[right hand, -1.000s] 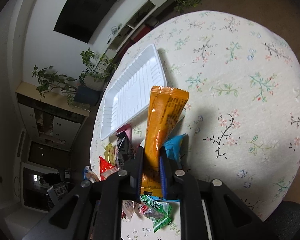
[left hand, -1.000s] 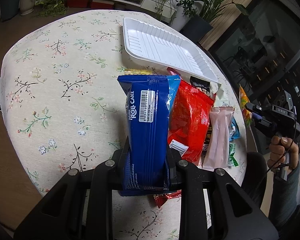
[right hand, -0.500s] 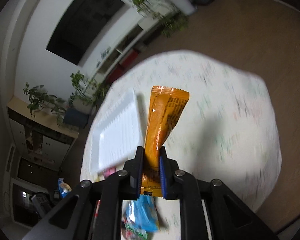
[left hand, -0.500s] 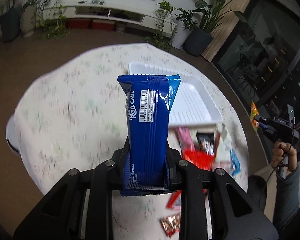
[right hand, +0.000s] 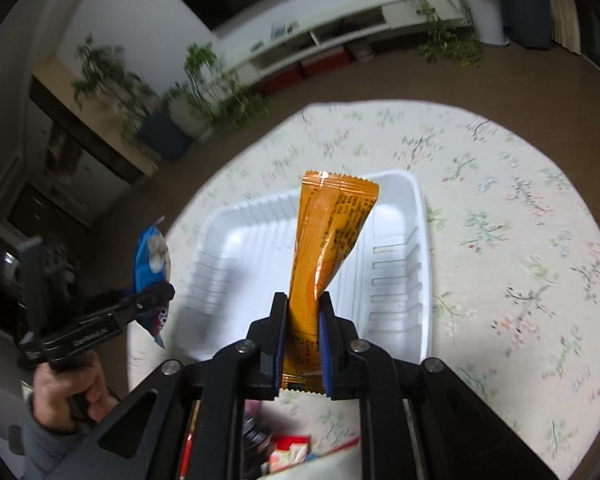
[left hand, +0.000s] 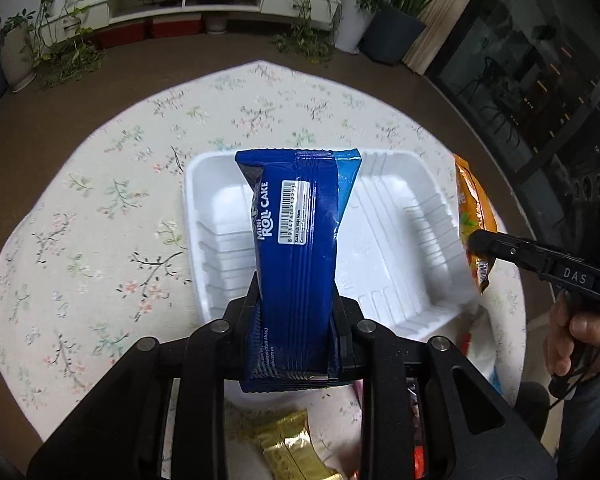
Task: Organize snacks
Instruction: 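Carry both bars into the white tray and open both grippers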
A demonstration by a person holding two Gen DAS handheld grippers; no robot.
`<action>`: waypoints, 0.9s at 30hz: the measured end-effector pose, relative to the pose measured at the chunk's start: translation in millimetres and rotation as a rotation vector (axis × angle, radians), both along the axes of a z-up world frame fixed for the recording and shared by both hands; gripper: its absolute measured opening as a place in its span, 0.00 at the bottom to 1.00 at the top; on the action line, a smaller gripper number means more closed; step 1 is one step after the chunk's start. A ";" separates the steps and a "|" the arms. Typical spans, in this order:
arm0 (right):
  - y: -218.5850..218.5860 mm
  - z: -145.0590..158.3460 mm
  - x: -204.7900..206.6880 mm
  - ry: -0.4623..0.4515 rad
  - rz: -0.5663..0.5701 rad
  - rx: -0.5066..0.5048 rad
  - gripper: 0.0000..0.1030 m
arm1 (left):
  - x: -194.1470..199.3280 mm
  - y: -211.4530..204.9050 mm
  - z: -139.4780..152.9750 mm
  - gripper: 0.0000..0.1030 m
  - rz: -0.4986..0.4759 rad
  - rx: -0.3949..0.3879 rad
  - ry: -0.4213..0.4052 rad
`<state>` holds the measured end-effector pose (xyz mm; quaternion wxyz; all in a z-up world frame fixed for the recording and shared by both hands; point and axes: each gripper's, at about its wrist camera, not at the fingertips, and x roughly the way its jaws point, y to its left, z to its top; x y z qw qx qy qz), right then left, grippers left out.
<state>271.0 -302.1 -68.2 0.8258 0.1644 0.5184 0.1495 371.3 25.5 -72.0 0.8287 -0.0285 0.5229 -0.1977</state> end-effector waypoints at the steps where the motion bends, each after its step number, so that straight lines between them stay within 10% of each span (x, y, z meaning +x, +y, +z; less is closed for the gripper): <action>1: 2.1 -5.8 2.3 0.008 0.005 -0.015 0.15 | 3.6 -3.6 -4.2 0.23 0.001 0.007 0.006; 18: 9.4 -54.5 12.6 0.061 0.027 -0.217 0.16 | 21.3 -26.3 -59.6 0.24 0.010 0.121 0.028; 27: 10.4 -55.5 8.3 0.053 0.022 -0.232 0.35 | 16.8 -23.1 -55.6 0.30 0.041 0.118 0.015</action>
